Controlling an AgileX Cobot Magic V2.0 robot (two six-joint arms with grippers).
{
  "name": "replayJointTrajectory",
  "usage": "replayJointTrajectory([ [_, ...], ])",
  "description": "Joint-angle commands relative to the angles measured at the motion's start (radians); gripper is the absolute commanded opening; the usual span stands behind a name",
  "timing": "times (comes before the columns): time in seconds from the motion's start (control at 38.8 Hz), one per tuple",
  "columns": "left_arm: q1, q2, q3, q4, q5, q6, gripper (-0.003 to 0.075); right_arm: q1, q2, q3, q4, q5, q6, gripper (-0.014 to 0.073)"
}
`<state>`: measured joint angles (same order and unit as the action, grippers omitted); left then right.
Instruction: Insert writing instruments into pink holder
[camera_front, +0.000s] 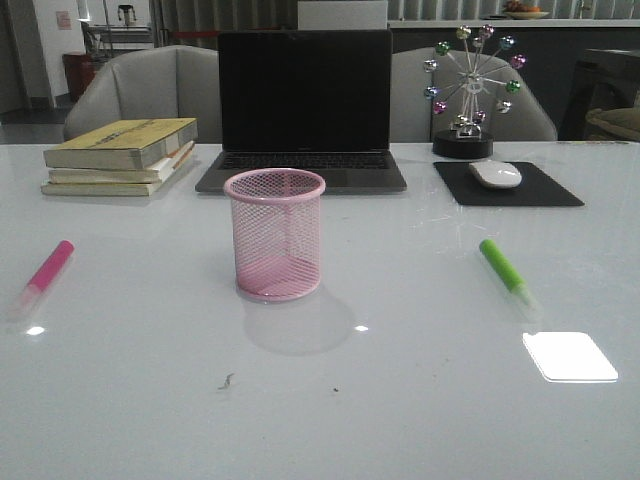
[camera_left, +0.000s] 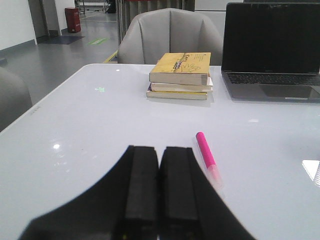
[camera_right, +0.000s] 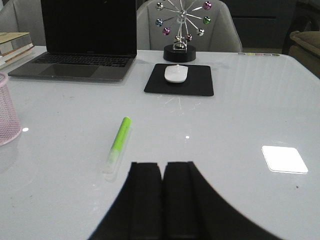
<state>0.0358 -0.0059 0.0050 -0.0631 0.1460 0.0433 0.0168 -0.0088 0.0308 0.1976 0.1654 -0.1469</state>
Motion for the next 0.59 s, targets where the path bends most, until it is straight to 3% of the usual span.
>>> replayJointTrajectory([
  [0.0,-0.006,-0.021,0.004,-0.003,-0.088,-0.008,0.0092,-0.001,-0.02,0.0,-0.018,-0.079,-0.004,0.0058],
  [0.57,-0.006,-0.021,0.004,-0.003,-0.088,-0.008,0.0092,-0.001,-0.02,0.0,-0.018,-0.135,-0.004,0.0058],
])
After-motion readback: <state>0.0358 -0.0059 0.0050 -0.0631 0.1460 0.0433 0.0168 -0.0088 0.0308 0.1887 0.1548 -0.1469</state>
